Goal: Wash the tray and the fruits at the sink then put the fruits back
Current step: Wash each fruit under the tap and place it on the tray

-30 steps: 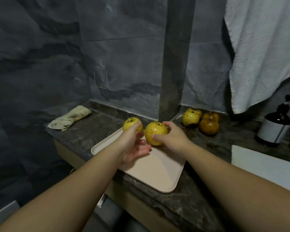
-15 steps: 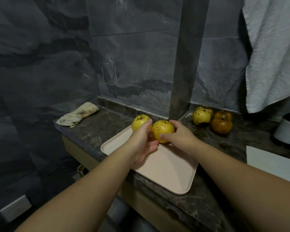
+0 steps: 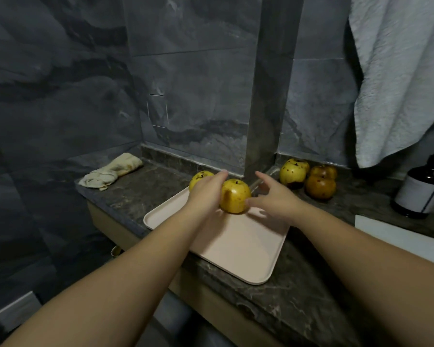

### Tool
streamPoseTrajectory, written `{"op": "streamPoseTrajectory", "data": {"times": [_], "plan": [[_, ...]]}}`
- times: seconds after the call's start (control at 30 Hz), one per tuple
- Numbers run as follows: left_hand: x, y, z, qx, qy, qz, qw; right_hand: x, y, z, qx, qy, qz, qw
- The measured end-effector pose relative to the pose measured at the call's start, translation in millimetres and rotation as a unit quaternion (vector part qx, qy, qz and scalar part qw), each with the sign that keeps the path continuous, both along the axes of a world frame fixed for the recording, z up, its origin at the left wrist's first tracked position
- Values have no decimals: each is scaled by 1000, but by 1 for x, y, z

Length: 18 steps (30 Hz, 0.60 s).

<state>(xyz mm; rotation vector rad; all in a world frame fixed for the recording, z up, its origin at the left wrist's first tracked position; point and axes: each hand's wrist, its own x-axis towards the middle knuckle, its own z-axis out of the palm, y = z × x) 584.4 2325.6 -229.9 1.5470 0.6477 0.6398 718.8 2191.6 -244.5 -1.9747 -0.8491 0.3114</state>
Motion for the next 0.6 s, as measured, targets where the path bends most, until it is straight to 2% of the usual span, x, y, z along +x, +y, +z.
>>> {"op": "streamPoseTrajectory", "data": {"times": [0.13, 0.23, 0.4, 0.6], "plan": [[19, -20, 23, 103, -28, 22, 994, 34, -41, 18, -6, -33, -25, 999], [51, -46, 38, 144, -43, -28, 988, 62, -75, 33, -13, -56, -74, 996], [119, -98, 38, 154, 15, -157, 975, 108, -127, 32, 22, -59, -137, 989], [189, -130, -3, 165, 86, -193, 963, 151, -146, 4, -70, -111, -164, 978]]}}
